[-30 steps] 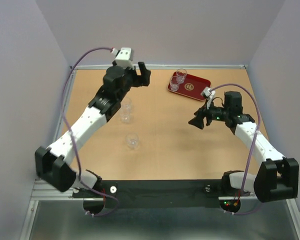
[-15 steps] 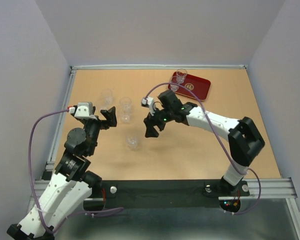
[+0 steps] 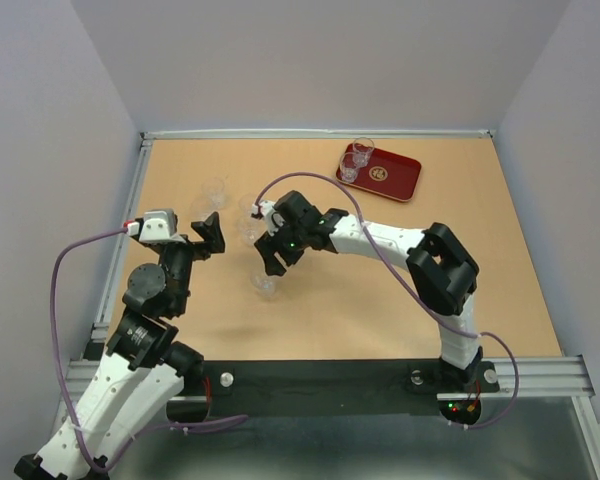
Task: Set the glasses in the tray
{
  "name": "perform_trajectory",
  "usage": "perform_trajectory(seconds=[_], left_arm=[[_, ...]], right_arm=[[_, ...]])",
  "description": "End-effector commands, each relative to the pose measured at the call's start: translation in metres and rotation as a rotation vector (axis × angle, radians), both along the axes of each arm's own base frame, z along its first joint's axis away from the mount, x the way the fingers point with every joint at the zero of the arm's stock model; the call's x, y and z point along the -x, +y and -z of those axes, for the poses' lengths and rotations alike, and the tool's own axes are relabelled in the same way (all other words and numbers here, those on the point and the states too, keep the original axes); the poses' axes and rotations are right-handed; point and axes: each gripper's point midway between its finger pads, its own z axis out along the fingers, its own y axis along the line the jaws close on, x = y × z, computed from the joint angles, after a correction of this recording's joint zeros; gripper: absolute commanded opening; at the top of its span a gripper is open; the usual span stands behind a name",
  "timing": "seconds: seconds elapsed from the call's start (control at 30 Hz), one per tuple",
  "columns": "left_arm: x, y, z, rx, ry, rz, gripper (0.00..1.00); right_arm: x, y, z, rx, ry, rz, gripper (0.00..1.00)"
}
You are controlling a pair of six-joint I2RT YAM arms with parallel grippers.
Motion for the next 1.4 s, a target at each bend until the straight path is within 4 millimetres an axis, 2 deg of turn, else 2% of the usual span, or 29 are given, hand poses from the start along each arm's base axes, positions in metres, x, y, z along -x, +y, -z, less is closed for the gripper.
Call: perform_trajectory(seconds=[0.0,0.03,0.1,0.13,0.2,0.23,0.33,0.37,0.6,0.67,0.77,1.0,1.1,1.23,1.37], left_arm=[[0.002,0.008,-0.015,0.016,-0.058,-0.031,0.98],[0.003,0.008,-0.016,0.016,-0.061,-0.032,0.98],[0.004,0.009,-0.016,0.019,-0.064,-0.032,0.98],[0.004,0.009,-0.017,0.022,-0.068,-0.032,0.98],[0.005,0.010,-0.018,0.023,-0.071,-0.035,0.98],[0.005,0.011,-0.019,0.025,-0.074,-0.035,0.98],[0.006,0.011,-0.019,0.027,-0.075,-0.034,0.98],[0.006,0.012,-0.019,0.027,-0.075,-0.037,0.98],[0.007,0.012,-0.019,0.026,-0.076,-0.036,0.98],[0.007,0.011,-0.018,0.024,-0.075,-0.033,0.98],[0.007,0.011,-0.018,0.023,-0.073,-0.030,0.98],[0.007,0.011,-0.019,0.023,-0.076,-0.029,0.98],[0.007,0.011,-0.019,0.021,-0.076,-0.028,0.98],[0.006,0.009,-0.018,0.018,-0.073,-0.020,0.98],[0.007,0.009,-0.018,0.018,-0.073,-0.021,0.98]], right_arm=[[-0.002,0.012,-0.012,0.009,-0.061,0.019,0.69],[-0.002,0.012,-0.010,0.019,-0.064,0.022,0.60],[-0.001,0.010,-0.005,0.040,-0.072,0.029,0.50],[-0.001,0.008,-0.001,0.051,-0.074,0.027,0.37],[-0.002,0.008,-0.001,0.060,-0.085,0.027,0.26],[-0.003,0.006,-0.002,0.064,-0.094,0.032,0.18],[-0.006,0.003,-0.008,0.080,-0.141,0.000,0.08],[-0.007,0.002,-0.016,0.080,-0.179,-0.038,0.02],[-0.007,-0.020,-0.042,0.136,-0.348,-0.210,0.01],[-0.010,-0.030,-0.044,0.163,-0.384,-0.216,0.00],[-0.024,-0.046,-0.049,0.177,-0.398,-0.179,0.00],[-0.083,-0.097,-0.077,0.146,-0.403,0.002,0.01],[-0.113,-0.132,-0.094,0.129,-0.413,0.109,0.01],[-0.140,-0.157,-0.112,0.107,-0.424,0.210,0.01],[-0.170,-0.183,-0.121,0.087,-0.413,0.325,0.00]])
